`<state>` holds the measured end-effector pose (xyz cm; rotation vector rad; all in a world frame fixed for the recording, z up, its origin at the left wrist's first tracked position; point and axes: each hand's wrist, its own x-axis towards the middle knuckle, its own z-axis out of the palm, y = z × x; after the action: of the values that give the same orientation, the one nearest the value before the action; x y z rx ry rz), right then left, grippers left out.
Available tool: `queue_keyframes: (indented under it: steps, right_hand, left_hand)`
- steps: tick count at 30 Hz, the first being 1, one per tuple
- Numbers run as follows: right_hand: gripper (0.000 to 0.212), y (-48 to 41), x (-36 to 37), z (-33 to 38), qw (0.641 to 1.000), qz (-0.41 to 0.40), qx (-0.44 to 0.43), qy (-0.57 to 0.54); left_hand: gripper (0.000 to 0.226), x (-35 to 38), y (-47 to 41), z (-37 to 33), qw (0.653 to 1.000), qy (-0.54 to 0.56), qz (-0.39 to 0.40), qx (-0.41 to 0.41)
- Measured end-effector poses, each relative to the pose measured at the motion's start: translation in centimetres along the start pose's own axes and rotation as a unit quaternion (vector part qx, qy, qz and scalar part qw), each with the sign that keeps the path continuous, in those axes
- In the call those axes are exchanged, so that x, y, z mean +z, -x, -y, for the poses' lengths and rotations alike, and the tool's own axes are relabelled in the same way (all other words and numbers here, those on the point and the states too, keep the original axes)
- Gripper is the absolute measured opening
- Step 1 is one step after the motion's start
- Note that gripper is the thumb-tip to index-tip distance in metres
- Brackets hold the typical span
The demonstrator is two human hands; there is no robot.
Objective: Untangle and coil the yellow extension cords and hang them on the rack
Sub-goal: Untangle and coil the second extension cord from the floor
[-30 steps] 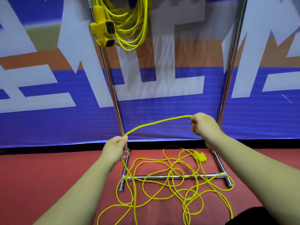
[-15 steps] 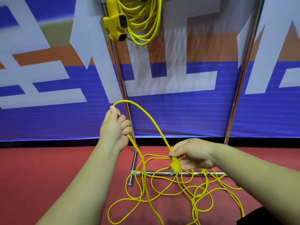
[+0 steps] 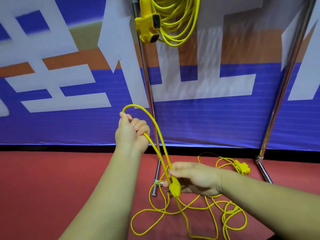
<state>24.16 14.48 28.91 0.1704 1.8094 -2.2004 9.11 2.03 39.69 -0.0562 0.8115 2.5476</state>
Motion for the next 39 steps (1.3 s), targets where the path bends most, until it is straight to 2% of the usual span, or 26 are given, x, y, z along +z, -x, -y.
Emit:
queue_keyframes:
  steps: [3, 5, 7, 11, 18, 23, 26, 28, 30, 31, 33, 36, 39]
  right_hand:
    - [0.011, -0.2, 0.2, 0.7, 0.999, -0.036, -0.028, -0.004]
    - [0.018, -0.1, -0.2, 1.3, 0.995, -0.068, -0.039, -0.055]
    - [0.021, 0.1, -0.6, 1.8, 0.99, -0.093, -0.046, -0.1]
    - [0.017, 0.5, -1.1, 3.3, 0.978, -0.151, -0.07, -0.126]
    - [0.018, 1.4, -2.3, 4.6, 0.959, -0.207, -0.124, -0.146]
    - [0.014, 2.3, -3.1, 5.4, 0.948, -0.255, -0.133, -0.134]
    - [0.015, 2.7, -3.4, 5.7, 0.935, -0.279, -0.133, -0.172]
    - [0.015, 3.0, -3.6, 6.0, 0.927, -0.28, -0.142, -0.207]
    - [0.015, 3.5, -3.5, 6.5, 0.922, -0.275, -0.152, -0.226]
    - [0.015, 3.7, -3.4, 6.6, 0.92, -0.274, -0.158, -0.231]
    - [0.014, 4.0, -3.2, 6.9, 0.915, -0.28, -0.162, -0.24]
    - [0.014, 4.4, -3.1, 7.1, 0.907, -0.295, -0.164, -0.253]
    - [0.015, 4.8, -2.8, 7.1, 0.905, -0.292, -0.165, -0.262]
  left_hand:
    - [0.04, -0.8, -0.3, -1.2, 0.999, 0.023, -0.023, 0.006]
    - [0.033, -1.3, -0.3, -1.5, 0.999, 0.02, -0.027, 0.014]
    - [0.023, -1.5, 0.1, -1.2, 1.0, -0.008, -0.008, 0.008]
    - [0.017, -1.5, 1.6, 1.2, 0.99, -0.117, 0.059, -0.059]
    - [0.027, -0.5, 2.4, 2.8, 0.985, -0.116, 0.086, -0.09]
    - [0.042, -0.4, 2.8, 3.4, 0.976, -0.185, 0.074, -0.087]
    - [0.037, -0.1, 3.5, 4.6, 0.965, -0.235, 0.102, -0.051]
    - [0.024, -0.2, 4.0, 5.4, 0.938, -0.314, 0.148, -0.007]
    - [0.009, -0.5, 4.4, 6.2, 0.889, -0.414, 0.195, 0.028]
    - [0.009, -0.5, 4.6, 6.4, 0.863, -0.455, 0.215, 0.045]
    - [0.024, -0.5, 4.9, 6.8, 0.82, -0.507, 0.254, 0.078]
    - [0.066, -0.2, 5.7, 7.0, 0.743, -0.581, 0.314, 0.11]
    - [0.087, 0.0, 6.0, 7.3, 0.671, -0.651, 0.316, 0.159]
